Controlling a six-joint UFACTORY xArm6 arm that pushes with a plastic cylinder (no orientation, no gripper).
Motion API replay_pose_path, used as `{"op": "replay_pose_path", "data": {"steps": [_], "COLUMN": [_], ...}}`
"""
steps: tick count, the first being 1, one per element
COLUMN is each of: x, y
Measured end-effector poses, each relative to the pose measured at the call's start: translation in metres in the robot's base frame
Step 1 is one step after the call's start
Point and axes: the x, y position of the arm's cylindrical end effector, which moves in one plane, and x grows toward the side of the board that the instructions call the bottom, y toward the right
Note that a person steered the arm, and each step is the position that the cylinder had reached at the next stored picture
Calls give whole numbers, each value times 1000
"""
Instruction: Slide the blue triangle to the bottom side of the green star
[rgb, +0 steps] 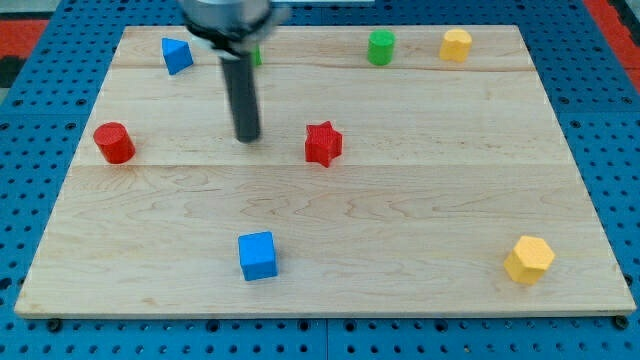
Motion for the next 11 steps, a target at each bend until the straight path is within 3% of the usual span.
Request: {"op": "replay_pose_path", "data": {"steps": [1, 4, 5, 8, 10, 11], "x": [-38, -170, -172, -75, -73, -28], "y": [-53, -64, -128, -78, -45, -38]}}
